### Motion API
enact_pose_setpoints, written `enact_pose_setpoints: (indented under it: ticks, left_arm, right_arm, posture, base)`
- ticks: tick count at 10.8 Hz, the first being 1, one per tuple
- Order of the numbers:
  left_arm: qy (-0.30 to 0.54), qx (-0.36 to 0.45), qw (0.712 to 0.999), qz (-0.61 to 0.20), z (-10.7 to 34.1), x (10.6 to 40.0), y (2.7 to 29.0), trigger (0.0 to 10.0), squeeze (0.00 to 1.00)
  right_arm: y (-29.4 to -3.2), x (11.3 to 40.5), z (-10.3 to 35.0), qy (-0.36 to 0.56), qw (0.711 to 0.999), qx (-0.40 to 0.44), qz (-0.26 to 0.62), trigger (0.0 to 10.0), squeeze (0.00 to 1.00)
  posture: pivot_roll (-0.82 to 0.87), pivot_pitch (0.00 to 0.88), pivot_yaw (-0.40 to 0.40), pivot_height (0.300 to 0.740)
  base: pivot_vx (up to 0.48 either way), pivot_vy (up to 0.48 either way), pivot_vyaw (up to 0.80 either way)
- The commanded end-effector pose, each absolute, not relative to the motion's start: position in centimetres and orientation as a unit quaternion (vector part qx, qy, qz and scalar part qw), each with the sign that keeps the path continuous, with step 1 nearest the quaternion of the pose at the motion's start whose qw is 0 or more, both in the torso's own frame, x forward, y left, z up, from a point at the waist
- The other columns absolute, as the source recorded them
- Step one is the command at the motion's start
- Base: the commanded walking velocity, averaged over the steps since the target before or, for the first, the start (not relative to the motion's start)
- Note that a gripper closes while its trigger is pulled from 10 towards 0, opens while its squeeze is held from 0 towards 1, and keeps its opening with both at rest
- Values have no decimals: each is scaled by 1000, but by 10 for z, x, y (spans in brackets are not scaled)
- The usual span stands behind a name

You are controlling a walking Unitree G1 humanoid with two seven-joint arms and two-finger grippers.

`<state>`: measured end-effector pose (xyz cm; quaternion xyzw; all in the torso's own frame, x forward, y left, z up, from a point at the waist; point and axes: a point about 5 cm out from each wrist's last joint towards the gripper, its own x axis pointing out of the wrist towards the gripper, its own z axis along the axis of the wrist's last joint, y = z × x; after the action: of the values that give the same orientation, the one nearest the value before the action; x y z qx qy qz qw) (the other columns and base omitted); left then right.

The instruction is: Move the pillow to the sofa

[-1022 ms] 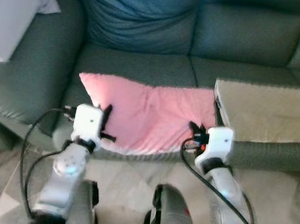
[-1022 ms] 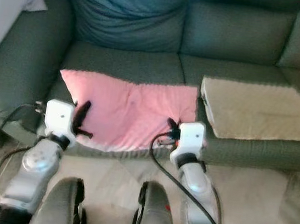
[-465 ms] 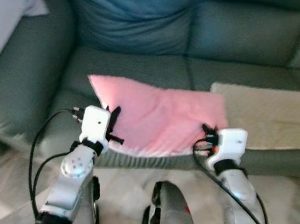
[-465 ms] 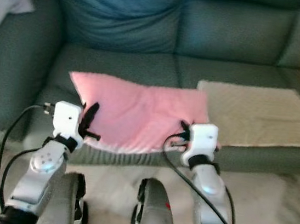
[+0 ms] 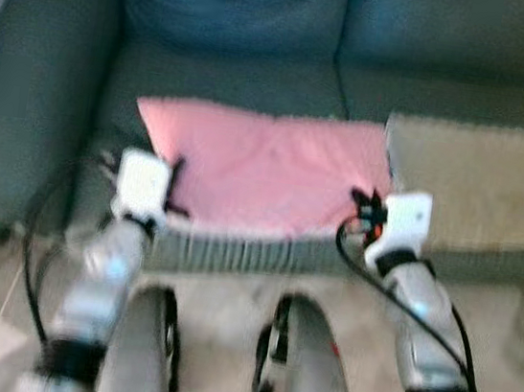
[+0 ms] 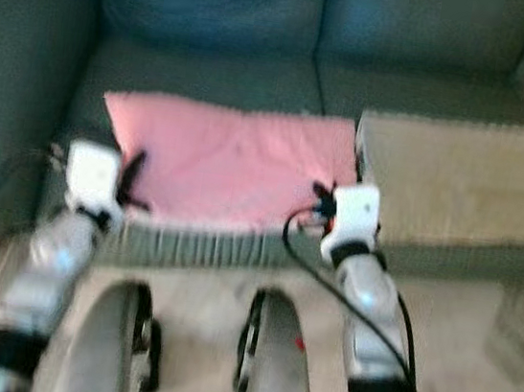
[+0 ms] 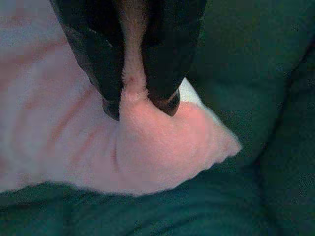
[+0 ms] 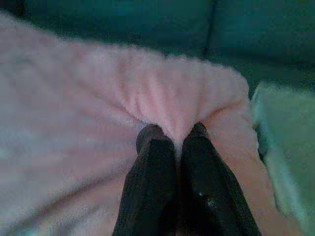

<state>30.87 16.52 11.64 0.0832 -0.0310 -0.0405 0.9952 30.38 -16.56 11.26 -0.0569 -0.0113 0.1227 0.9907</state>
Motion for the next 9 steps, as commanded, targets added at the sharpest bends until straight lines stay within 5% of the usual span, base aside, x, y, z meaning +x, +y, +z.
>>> enact_pose_setpoints:
  ticks: [1, 5, 9]
  left_arm:
    - [-14, 83, 996, -15, 108, 311, 176, 10000, 0]
    - [-38, 122, 991, 46, 134, 362, 175, 10000, 0]
    - [-55, 155, 974, 153, 155, 372, 210, 10000, 0]
  right_arm:
    - [-173, 308, 108, 1, 991, -63, 118, 10000, 0]
    - [-174, 365, 151, -34, 987, -78, 139, 10000, 0]
    - [-176, 378, 167, -52, 978, -94, 176, 10000, 0]
  posture:
    - [-45, 465, -48, 628]
    - [-20, 550, -23, 628]
    - [-3, 562, -21, 628]
  base:
    - [0, 0, 0]
    - [0, 0, 0]
    - [0, 0, 0]
